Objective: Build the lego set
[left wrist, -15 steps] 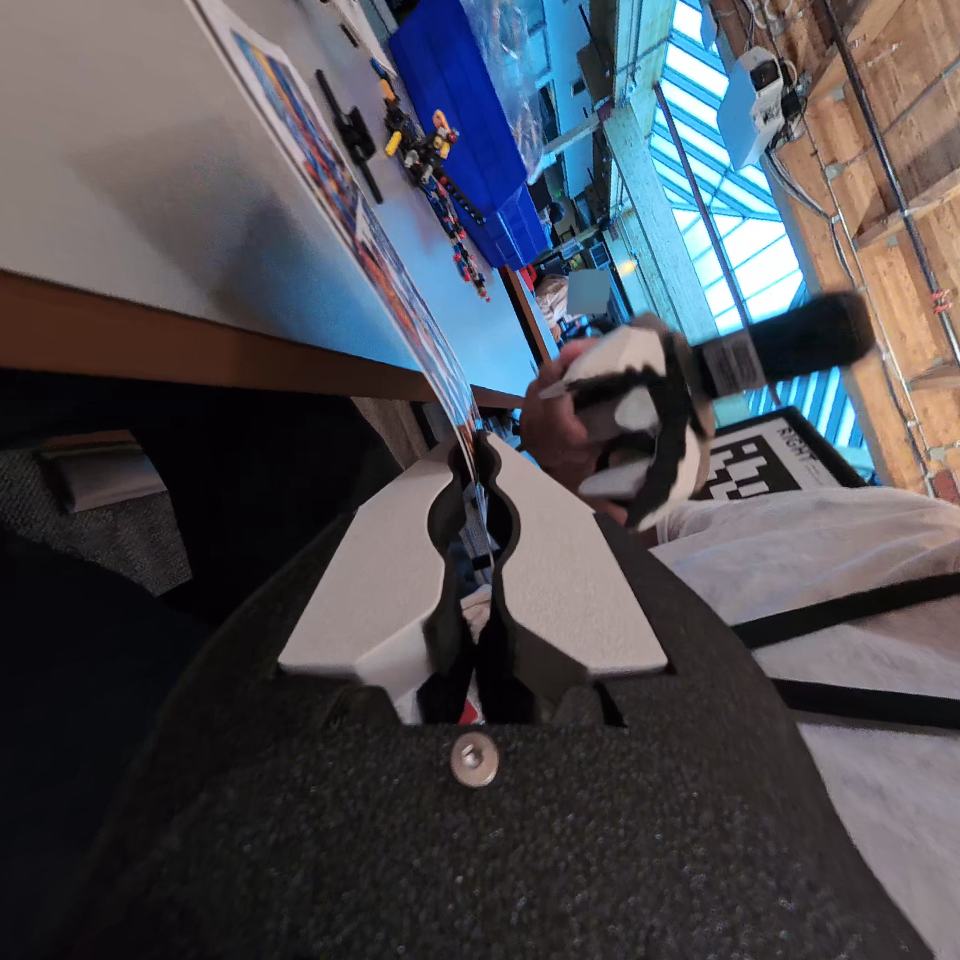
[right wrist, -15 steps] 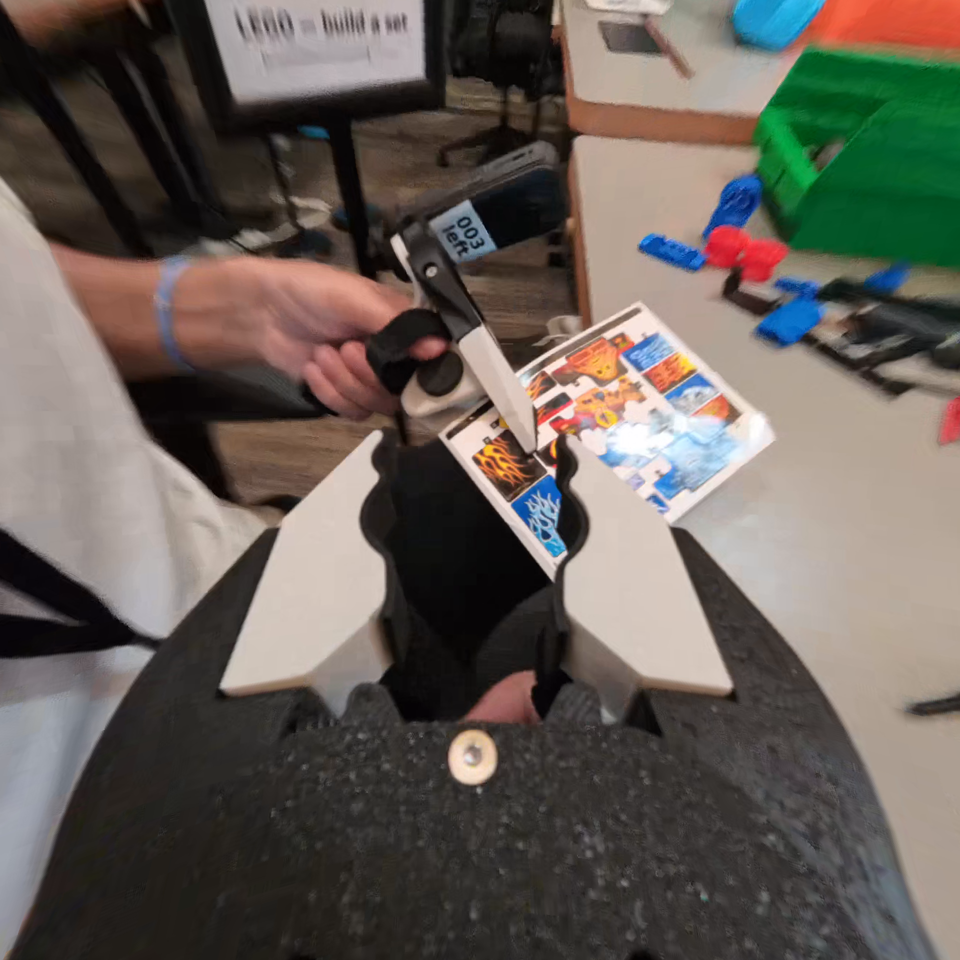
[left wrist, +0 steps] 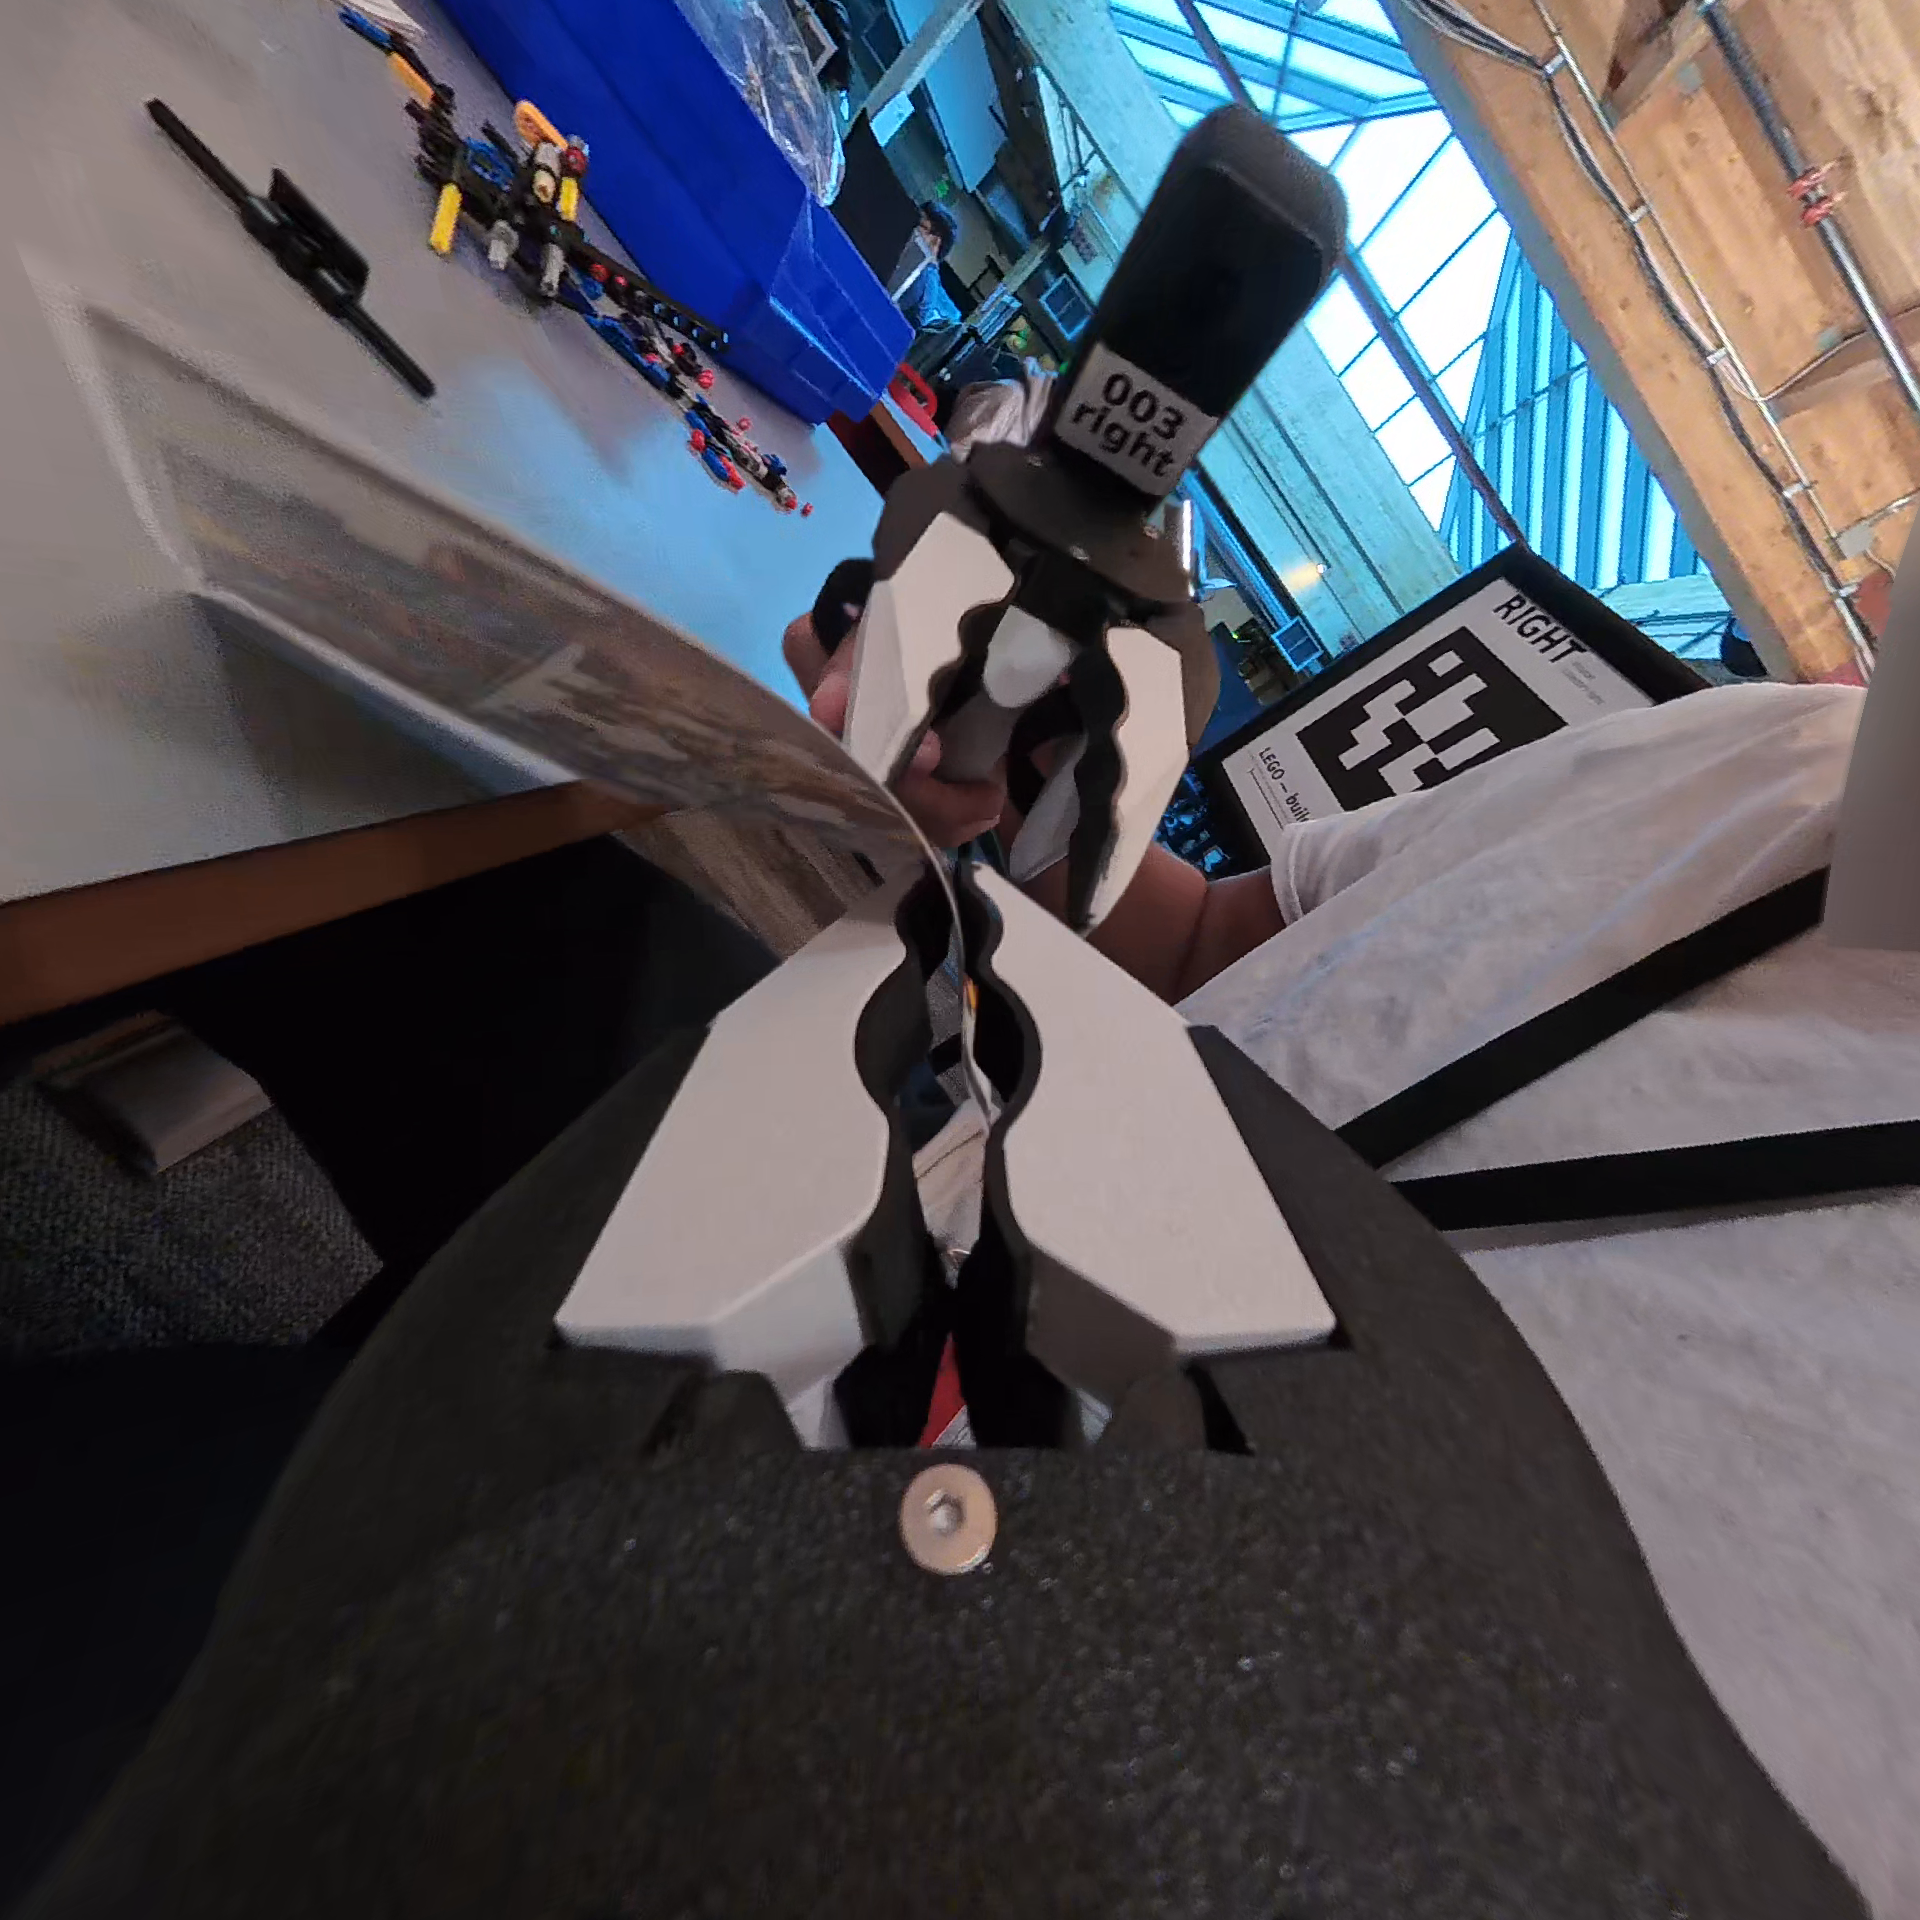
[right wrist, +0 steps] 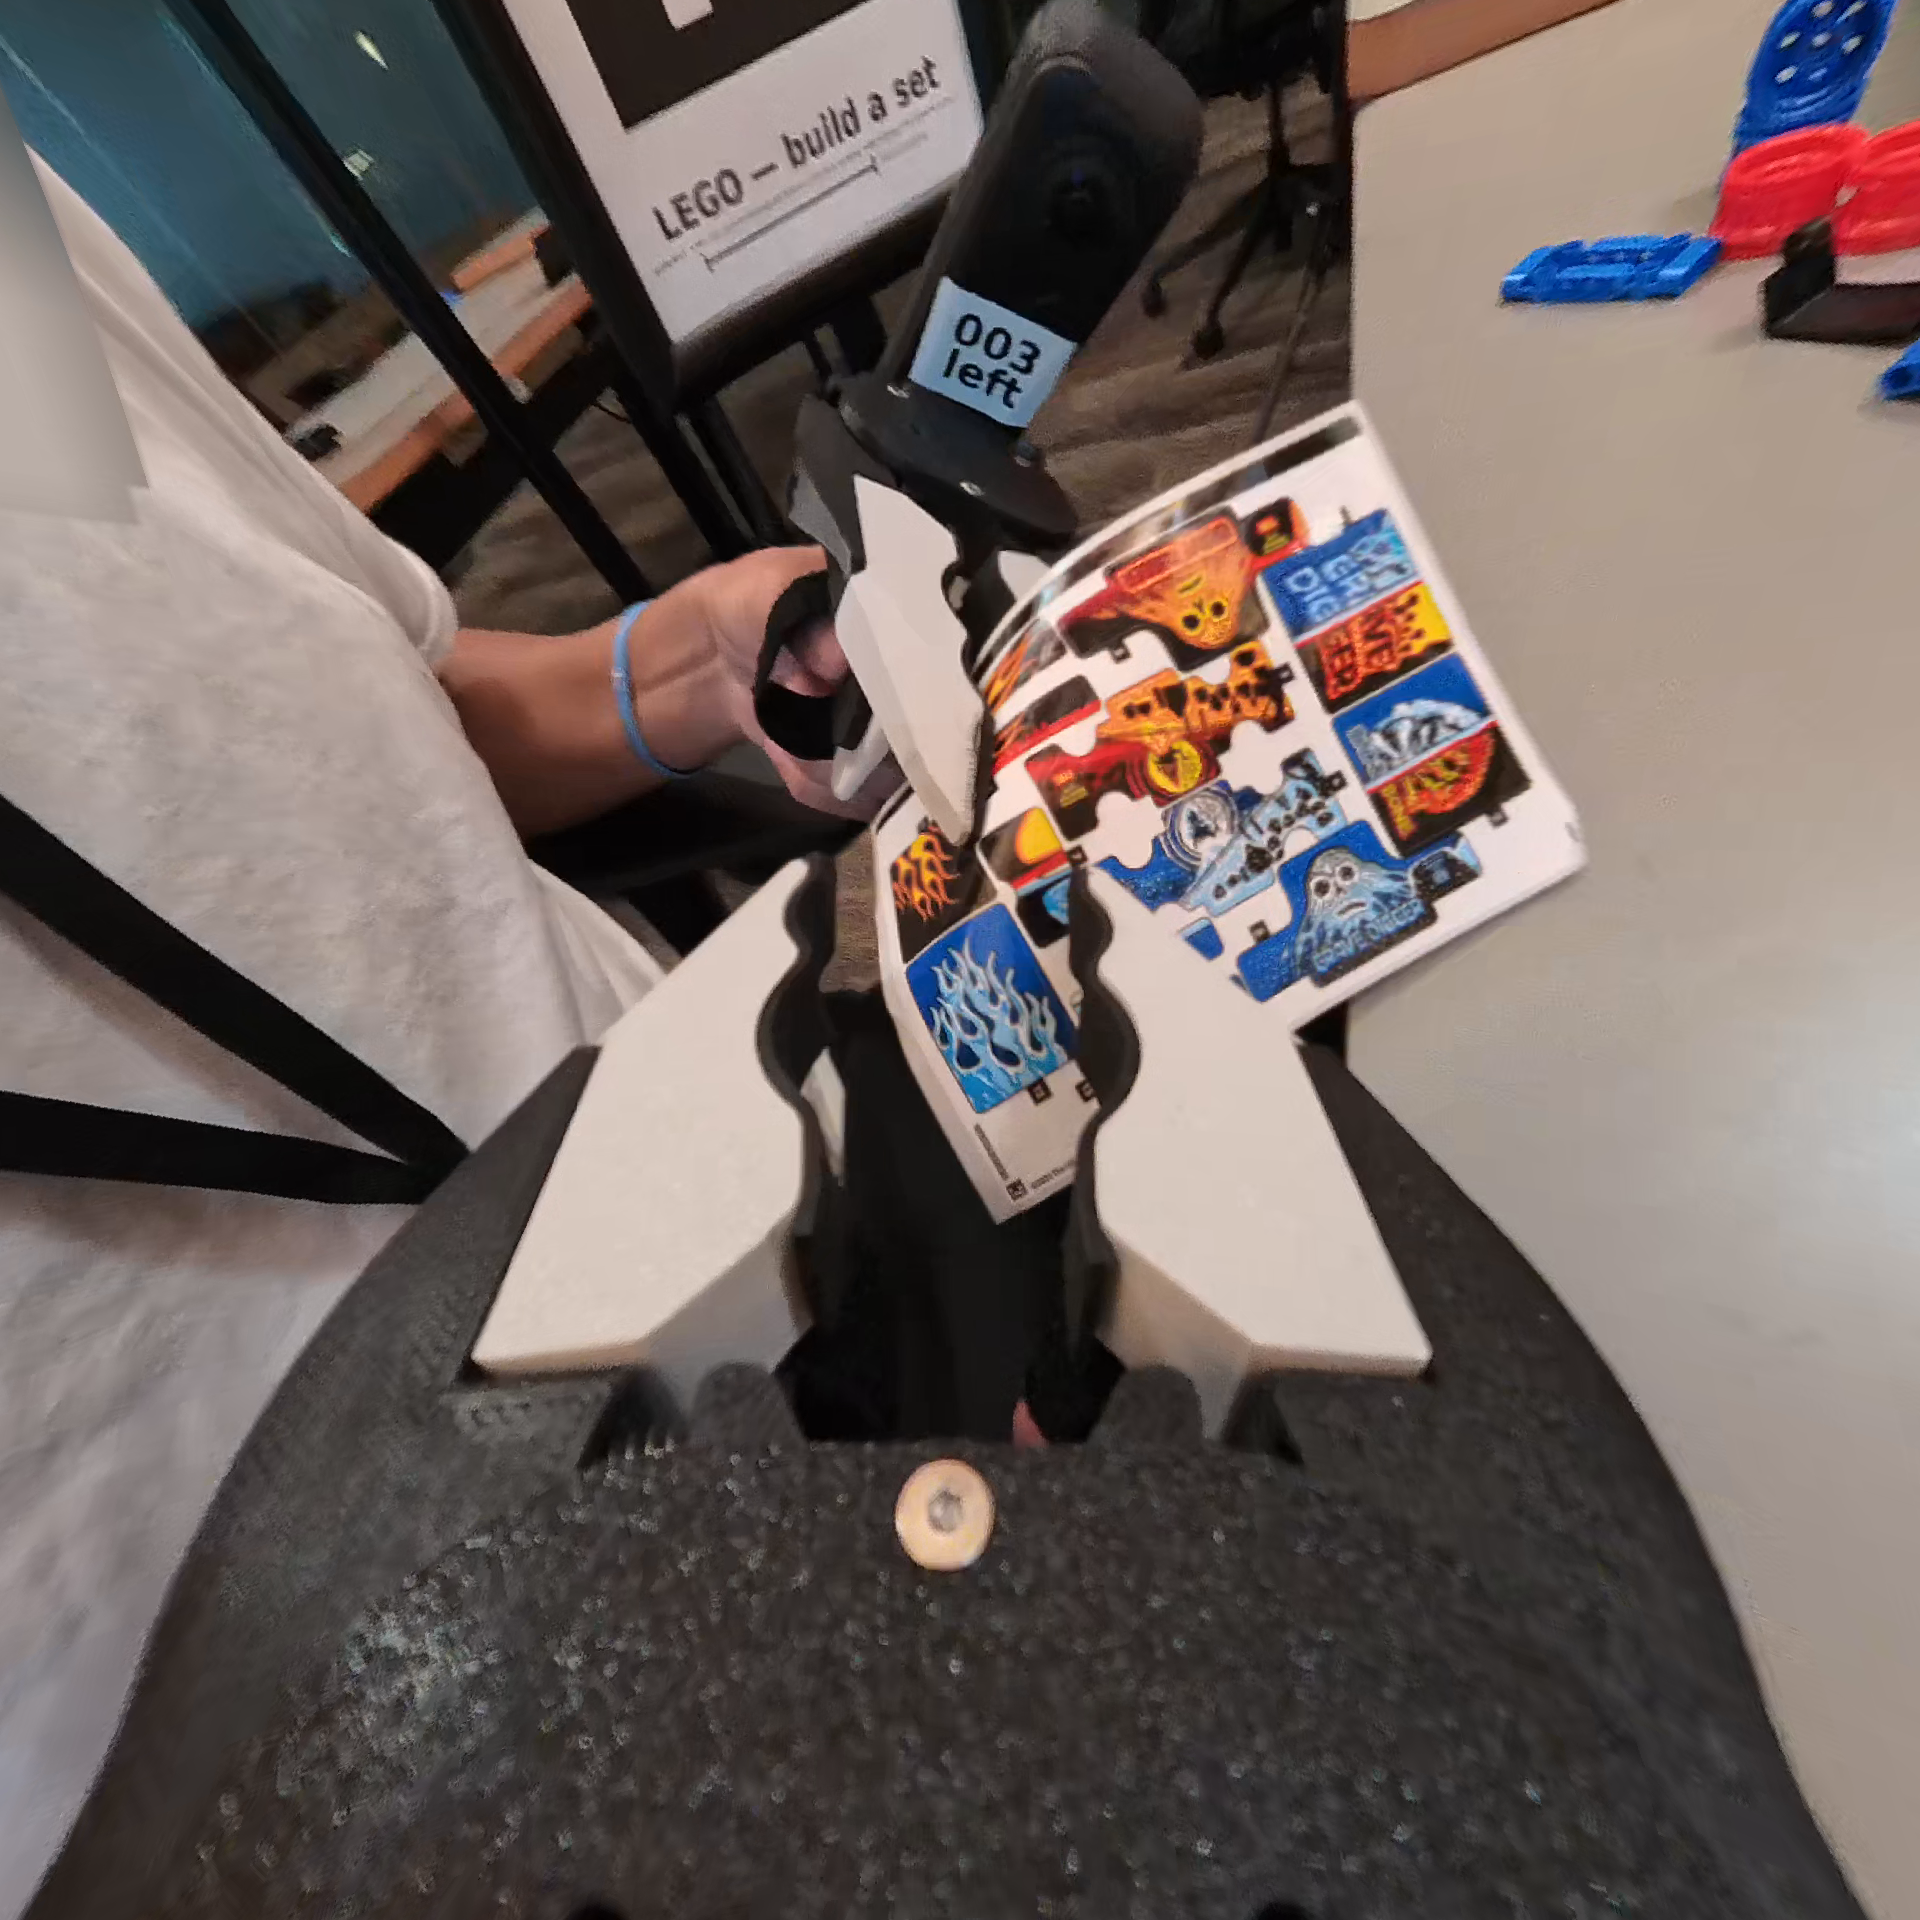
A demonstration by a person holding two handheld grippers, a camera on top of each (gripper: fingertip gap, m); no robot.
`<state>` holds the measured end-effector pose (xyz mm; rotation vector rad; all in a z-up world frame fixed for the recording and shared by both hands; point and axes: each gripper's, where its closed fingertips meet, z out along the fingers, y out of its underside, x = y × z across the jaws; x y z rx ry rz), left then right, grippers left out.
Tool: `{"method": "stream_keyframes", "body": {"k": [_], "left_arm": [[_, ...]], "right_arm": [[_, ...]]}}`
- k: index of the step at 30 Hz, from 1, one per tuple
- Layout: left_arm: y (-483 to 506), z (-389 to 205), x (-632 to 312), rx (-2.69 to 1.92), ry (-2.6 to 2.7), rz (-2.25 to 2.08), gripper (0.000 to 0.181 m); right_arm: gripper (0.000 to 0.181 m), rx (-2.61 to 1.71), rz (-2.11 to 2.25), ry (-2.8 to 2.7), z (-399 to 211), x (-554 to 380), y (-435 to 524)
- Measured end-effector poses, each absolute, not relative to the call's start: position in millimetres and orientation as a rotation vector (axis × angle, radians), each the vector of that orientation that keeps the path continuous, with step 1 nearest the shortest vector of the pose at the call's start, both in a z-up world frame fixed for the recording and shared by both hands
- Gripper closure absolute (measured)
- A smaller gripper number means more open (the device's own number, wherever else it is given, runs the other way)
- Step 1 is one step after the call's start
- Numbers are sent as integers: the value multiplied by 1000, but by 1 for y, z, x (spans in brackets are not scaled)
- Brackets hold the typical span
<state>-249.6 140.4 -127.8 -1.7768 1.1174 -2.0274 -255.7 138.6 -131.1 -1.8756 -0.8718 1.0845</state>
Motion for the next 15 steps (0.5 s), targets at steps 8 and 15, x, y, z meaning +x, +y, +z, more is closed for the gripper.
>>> {"method": "stream_keyframes", "body": {"k": [8, 15], "left_arm": [[134, -121, -249, -1692, 1158, -2071, 181], [144, -117, -260, -1626, 1152, -2056, 181]], "right_arm": [[143, -1789, 1380, -765, -120, -255, 132], [142, -1709, 1438, -645, -101, -235, 140]]}}
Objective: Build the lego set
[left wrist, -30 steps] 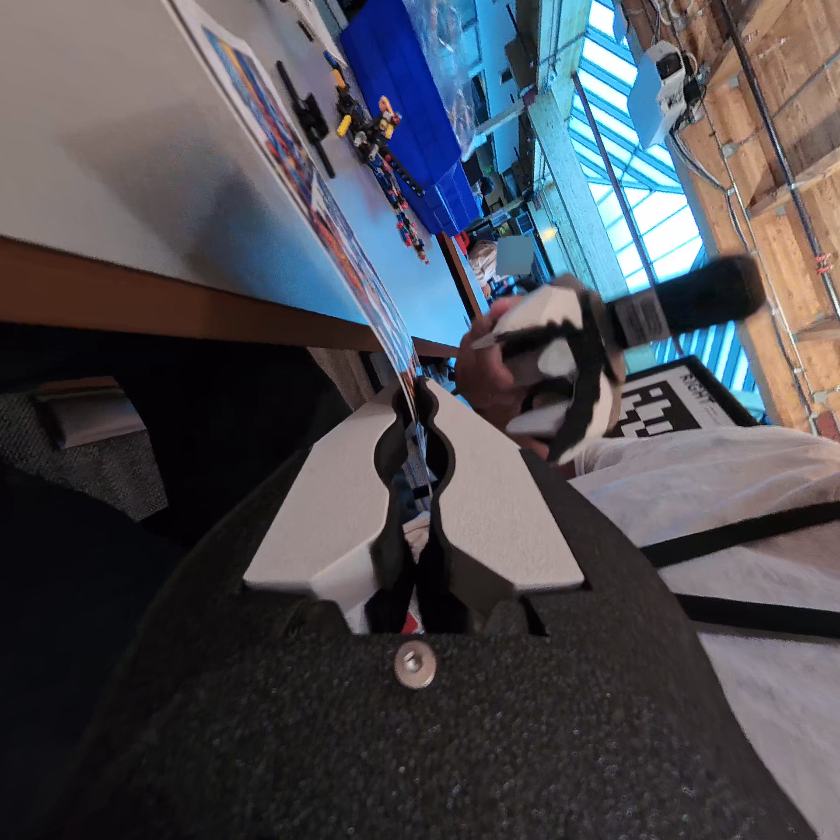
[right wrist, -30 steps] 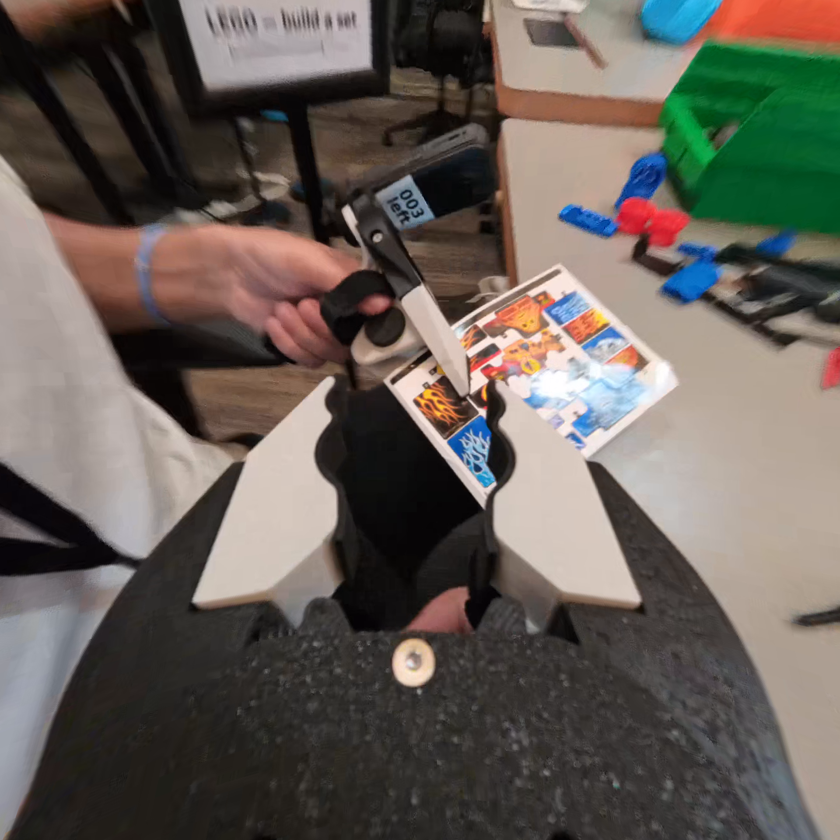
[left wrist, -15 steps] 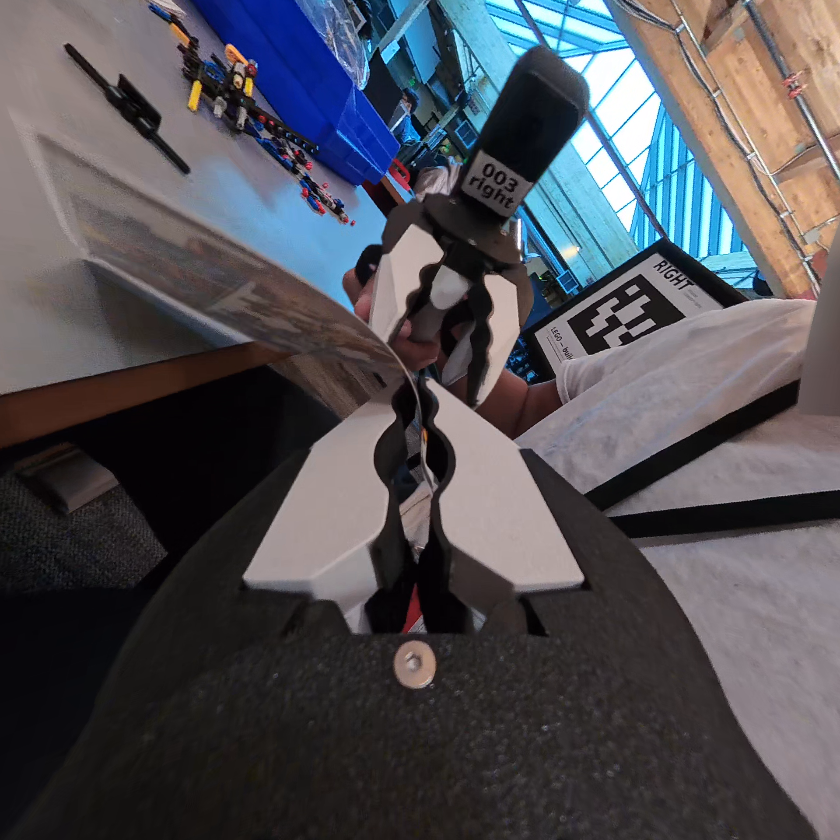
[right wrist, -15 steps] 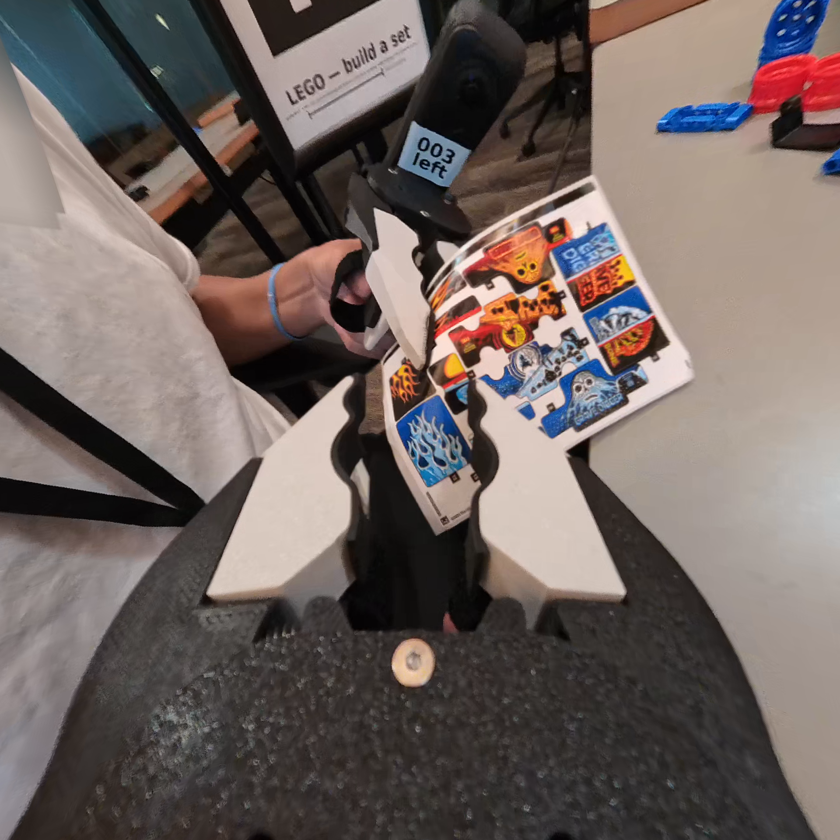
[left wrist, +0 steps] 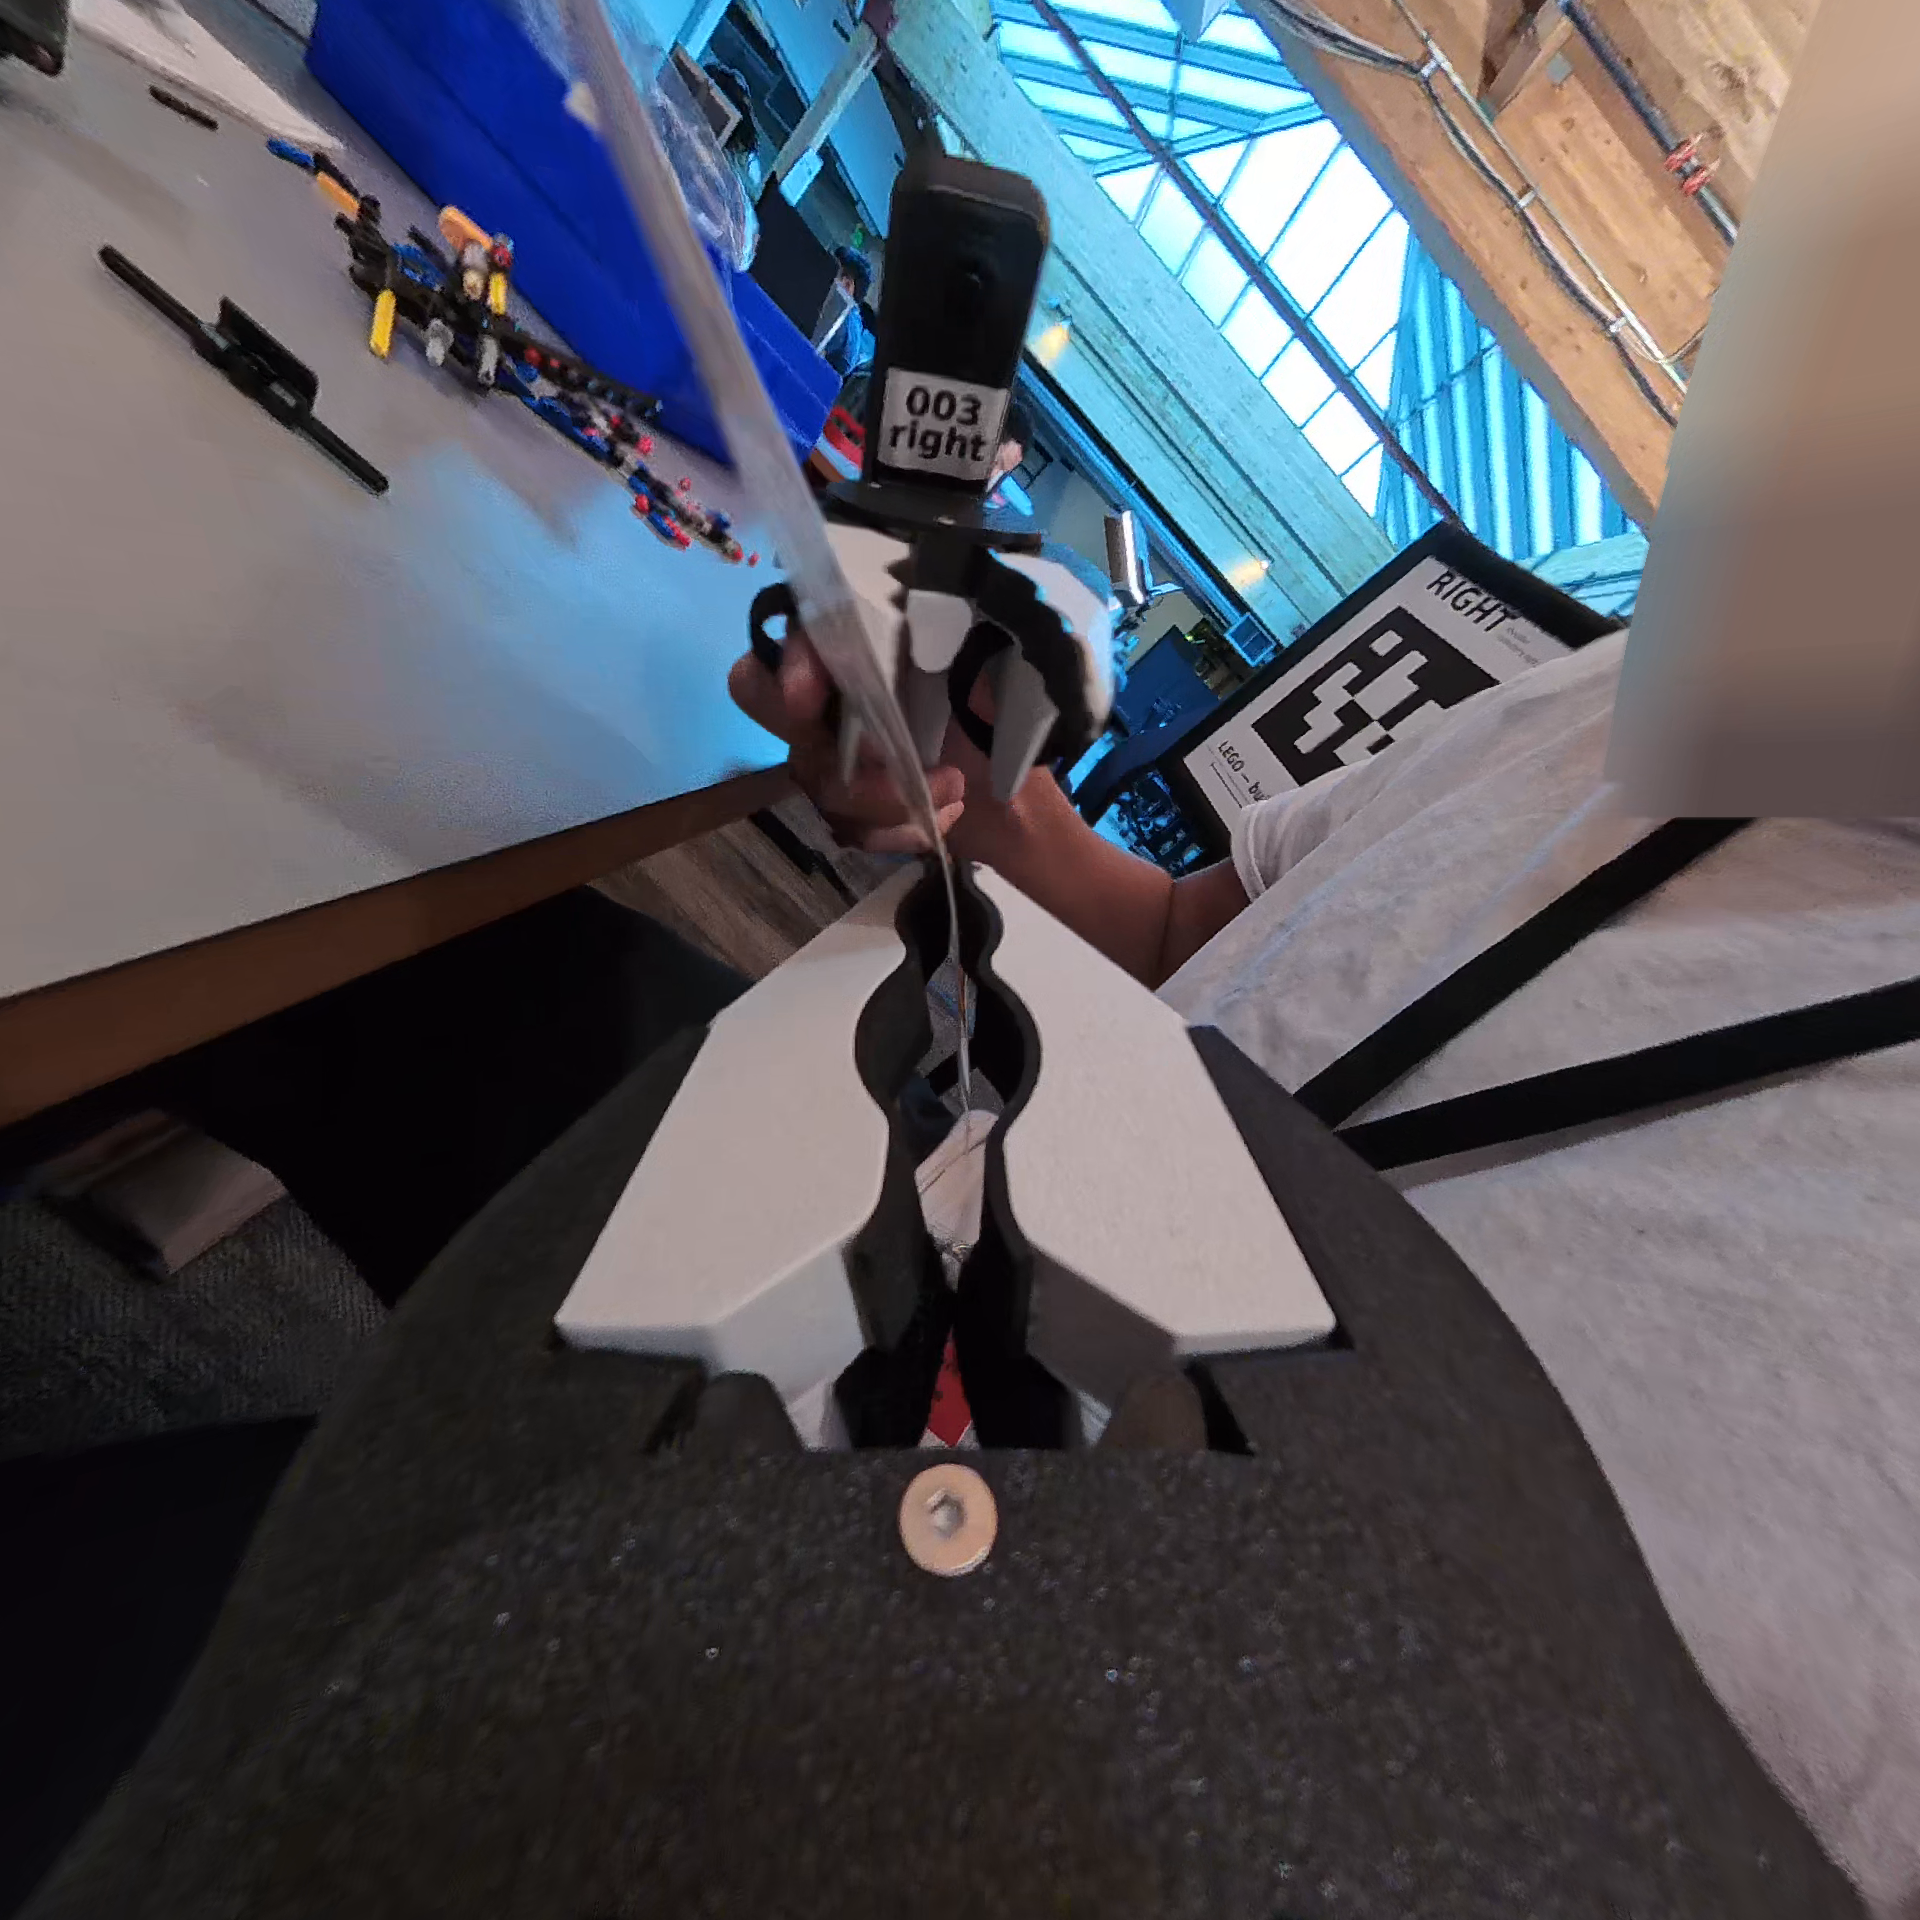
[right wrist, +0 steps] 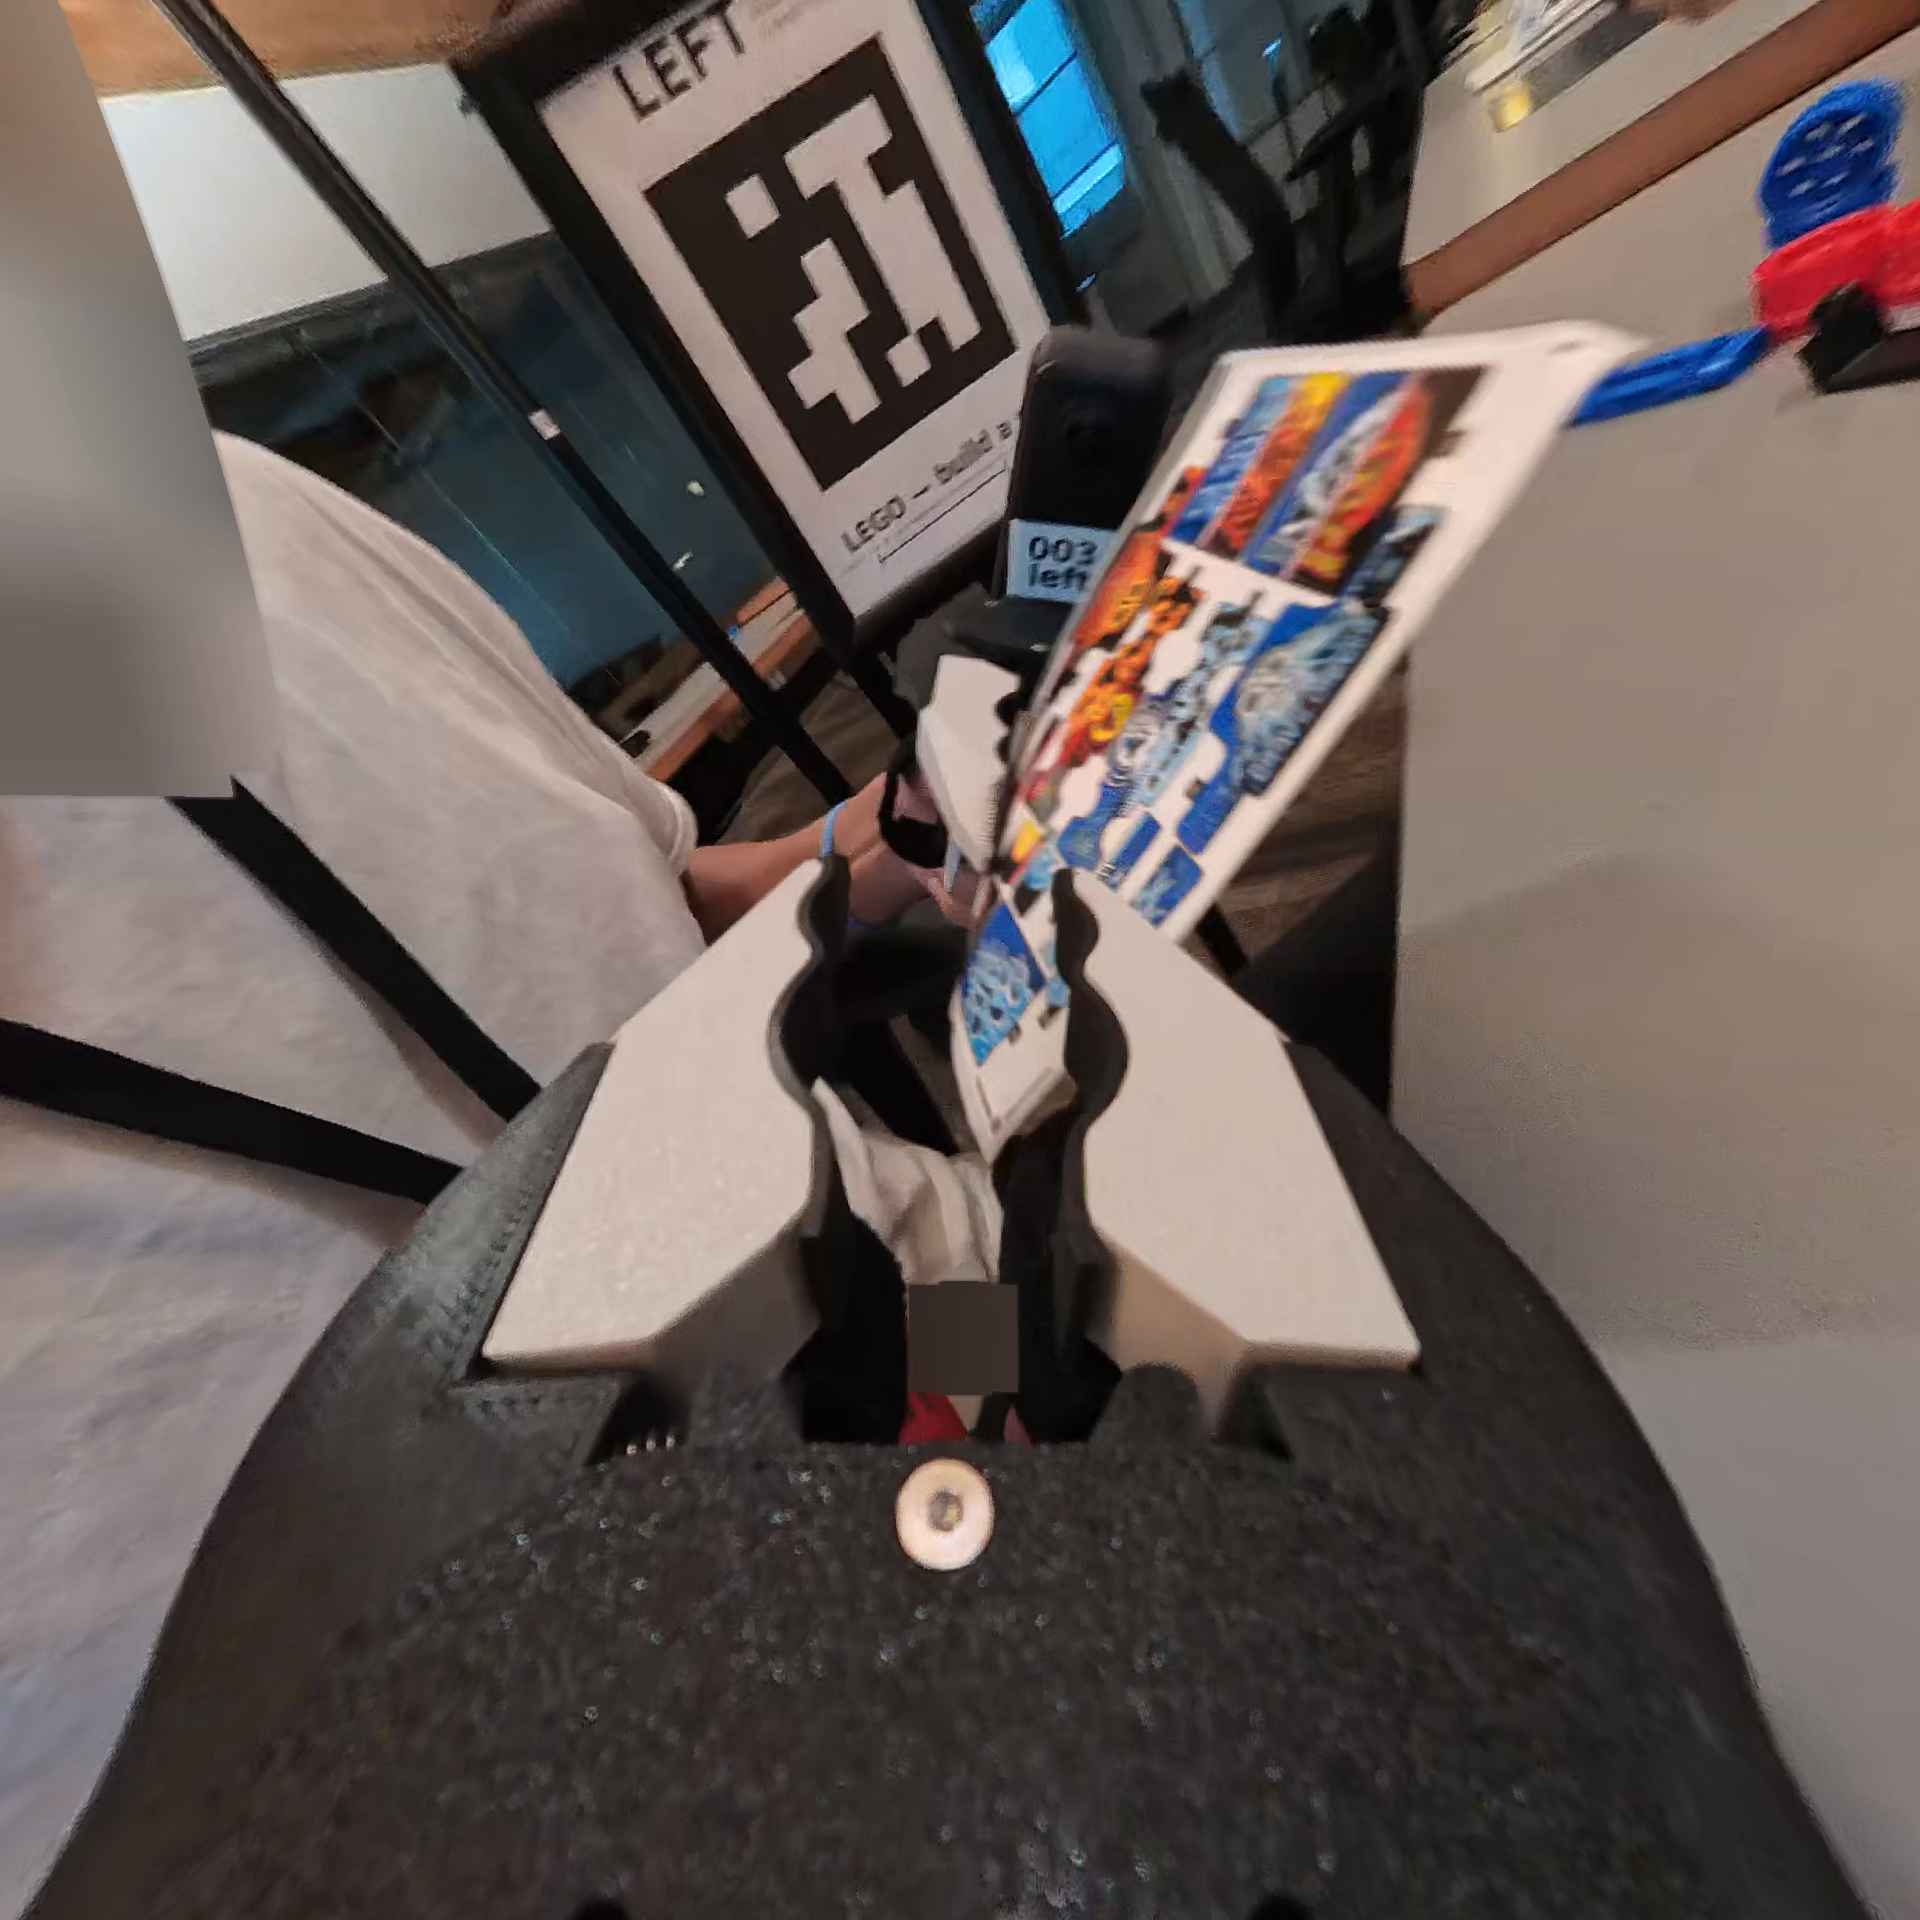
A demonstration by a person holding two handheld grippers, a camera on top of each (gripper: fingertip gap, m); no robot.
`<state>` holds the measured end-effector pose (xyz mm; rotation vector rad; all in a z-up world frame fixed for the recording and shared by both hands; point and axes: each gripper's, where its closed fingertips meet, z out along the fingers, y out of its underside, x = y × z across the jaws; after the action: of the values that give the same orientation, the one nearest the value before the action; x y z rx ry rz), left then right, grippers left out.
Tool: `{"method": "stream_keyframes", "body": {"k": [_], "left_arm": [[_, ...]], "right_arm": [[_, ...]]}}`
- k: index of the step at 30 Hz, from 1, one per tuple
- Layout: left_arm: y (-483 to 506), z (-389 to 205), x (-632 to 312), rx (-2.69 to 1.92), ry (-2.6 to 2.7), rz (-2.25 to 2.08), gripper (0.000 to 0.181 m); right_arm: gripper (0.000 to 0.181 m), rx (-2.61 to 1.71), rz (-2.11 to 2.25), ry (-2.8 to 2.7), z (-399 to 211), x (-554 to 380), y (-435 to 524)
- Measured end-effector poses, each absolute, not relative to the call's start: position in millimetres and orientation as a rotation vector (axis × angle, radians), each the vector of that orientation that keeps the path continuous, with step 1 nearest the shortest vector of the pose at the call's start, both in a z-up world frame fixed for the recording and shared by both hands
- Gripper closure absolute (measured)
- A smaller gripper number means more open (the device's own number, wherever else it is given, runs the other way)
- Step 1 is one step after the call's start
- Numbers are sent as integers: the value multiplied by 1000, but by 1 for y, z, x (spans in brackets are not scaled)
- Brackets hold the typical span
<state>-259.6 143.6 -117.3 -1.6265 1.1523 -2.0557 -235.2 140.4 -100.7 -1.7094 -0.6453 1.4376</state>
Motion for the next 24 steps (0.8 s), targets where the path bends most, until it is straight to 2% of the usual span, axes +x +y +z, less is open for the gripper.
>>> {"method": "stream_keyframes", "body": {"k": [3, 7, 10, 14, 17, 24], "left_arm": [[144, -111, -265, -1571, 1169, -2036, 181], [139, -108, -267, -1533, 1202, -2052, 181], [137, -111, -265, -1538, 1210, -2047, 181], [141, -118, -263, -1609, 1160, -2032, 181], [149, -120, -262, -1675, 1078, -2074, 152], [153, -135, -252, -1760, 1031, -2052, 161]], "right_arm": [[133, -1777, 1267, -536, -105, -218, 162], [133, -1826, 1452, -474, -109, -227, 159], [141, -1818, 1655, -481, -107, -240, 149], [180, -1803, 1680, -504, -108, -246, 144], [181, -1823, 1609, -492, -113, -244, 149], [181, -1866, 1415, -501, -122, -245, 157]]}}
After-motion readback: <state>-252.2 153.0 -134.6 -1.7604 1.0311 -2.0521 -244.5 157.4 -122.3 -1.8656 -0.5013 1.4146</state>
